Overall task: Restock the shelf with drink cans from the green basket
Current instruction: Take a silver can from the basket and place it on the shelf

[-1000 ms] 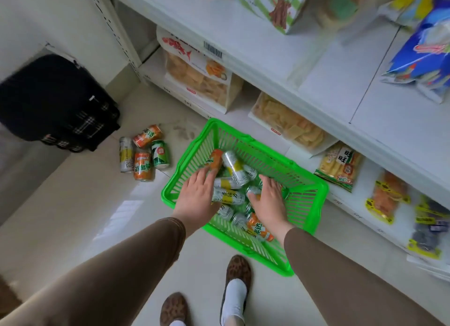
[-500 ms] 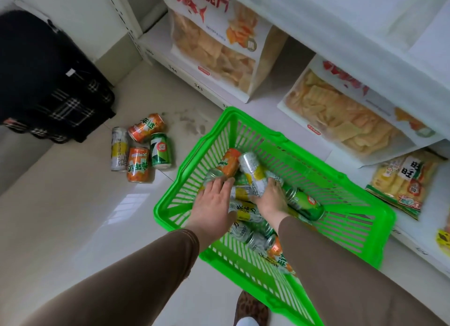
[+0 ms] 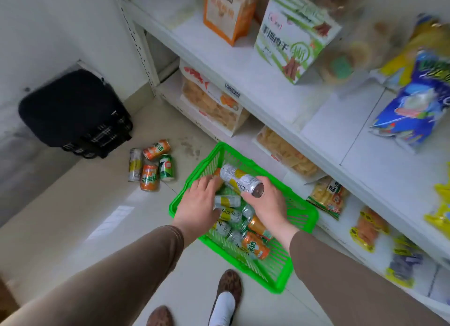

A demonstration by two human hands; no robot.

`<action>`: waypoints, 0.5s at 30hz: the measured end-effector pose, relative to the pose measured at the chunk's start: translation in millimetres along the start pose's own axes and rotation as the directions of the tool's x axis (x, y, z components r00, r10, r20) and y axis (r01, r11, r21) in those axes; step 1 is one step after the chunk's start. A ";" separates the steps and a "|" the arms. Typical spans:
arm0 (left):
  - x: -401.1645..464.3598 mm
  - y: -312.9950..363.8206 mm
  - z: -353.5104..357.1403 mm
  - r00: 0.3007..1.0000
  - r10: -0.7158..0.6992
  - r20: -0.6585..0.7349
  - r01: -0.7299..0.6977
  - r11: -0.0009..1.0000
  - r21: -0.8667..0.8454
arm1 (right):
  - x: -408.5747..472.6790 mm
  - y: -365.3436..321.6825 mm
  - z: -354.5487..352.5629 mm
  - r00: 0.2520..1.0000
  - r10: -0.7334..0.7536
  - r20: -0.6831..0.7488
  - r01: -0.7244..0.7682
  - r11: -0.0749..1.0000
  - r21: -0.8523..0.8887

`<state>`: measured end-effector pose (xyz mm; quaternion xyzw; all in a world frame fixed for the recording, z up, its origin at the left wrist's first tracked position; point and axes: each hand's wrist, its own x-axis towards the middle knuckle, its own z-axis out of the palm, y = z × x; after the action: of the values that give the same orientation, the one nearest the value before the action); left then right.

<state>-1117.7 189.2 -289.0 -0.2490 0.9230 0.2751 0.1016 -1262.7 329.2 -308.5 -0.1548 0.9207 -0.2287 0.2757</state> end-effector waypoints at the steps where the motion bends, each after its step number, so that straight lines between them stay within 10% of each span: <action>1: -11.0 9.9 -28.8 1.000 0.010 -0.025 -0.010 1.000 -0.003 | -17.8 -21.2 -25.6 0.999 -0.031 -0.031 0.032 0.999 0.020; 15: -123.1 160.6 -395.2 0.890 0.266 -0.370 -0.266 0.963 0.051 | -214.7 -287.5 -326.8 0.827 -0.292 -0.480 0.454 0.851 0.264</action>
<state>-1115.1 134.5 151.7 -0.1682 0.9505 0.2347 -0.1148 -1234.2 283.6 173.8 -0.2271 0.8493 -0.4746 0.0424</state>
